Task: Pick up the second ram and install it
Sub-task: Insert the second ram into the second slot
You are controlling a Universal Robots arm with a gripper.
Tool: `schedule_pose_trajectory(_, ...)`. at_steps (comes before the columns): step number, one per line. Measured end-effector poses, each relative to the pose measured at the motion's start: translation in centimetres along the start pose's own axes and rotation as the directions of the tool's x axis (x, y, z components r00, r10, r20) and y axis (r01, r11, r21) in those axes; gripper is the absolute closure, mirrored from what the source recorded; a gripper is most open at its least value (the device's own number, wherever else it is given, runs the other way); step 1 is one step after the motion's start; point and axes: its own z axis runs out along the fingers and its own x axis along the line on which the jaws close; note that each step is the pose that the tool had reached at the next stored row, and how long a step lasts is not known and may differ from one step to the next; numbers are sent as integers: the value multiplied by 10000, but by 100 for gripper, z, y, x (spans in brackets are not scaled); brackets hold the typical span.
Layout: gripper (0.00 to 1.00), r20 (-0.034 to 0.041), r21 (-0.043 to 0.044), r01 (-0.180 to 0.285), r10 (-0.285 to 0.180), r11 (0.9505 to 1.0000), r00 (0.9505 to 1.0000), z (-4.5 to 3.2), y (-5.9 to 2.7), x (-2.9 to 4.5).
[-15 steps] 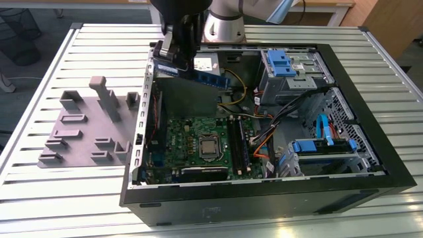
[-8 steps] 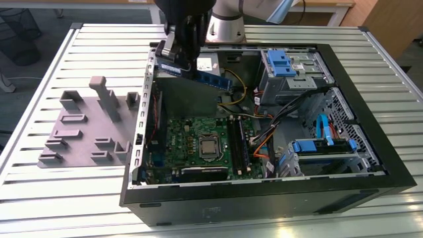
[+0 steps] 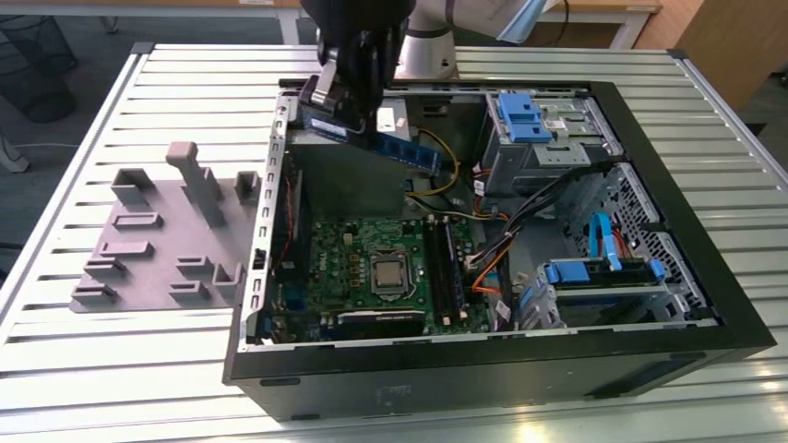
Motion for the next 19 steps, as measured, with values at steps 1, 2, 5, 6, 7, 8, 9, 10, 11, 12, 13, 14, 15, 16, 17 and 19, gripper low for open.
schedule_pose_trajectory(1,86,1,6,-162,162,9999,9999,2,0,0)
schedule_pose_trajectory(2,86,4,12,-345,345,9994,9994,6,0,-1)
schedule_pose_trajectory(5,86,13,31,-900,900,9959,9959,16,0,0)
schedule_pose_trajectory(6,86,16,37,-1080,1080,9941,9942,20,0,0)
schedule_pose_trajectory(7,86,19,42,-1258,1258,9920,9921,23,0,0)
schedule_pose_trajectory(8,86,23,48,-1437,1437,9896,9896,26,0,1)
schedule_pose_trajectory(9,86,26,54,-1614,1613,9869,9869,30,0,1)
schedule_pose_trajectory(10,86,30,60,-1791,1791,9838,9838,33,0,1)
schedule_pose_trajectory(11,86,33,66,-1967,1967,9804,9805,36,0,1)
schedule_pose_trajectory(12,86,37,72,-2143,2143,9767,9768,39,0,1)
schedule_pose_trajectory(13,86,39,77,-2303,2303,9731,9731,41,-1,1)
schedule_pose_trajectory(14,86,41,81,-2387,2386,9711,9711,44,-3,-1)
schedule_pose_trajectory(15,86,39,85,-2448,2448,9695,9696,45,-8,-6)
schedule_pose_trajectory(16,86,39,89,-2499,2499,9682,9683,47,-15,-13)
schedule_pose_trajectory(17,86,35,94,-2538,2538,9672,9673,47,-25,-23)
schedule_pose_trajectory(19,86,28,104,-2602,2602,9655,9656,48,-49,-44)
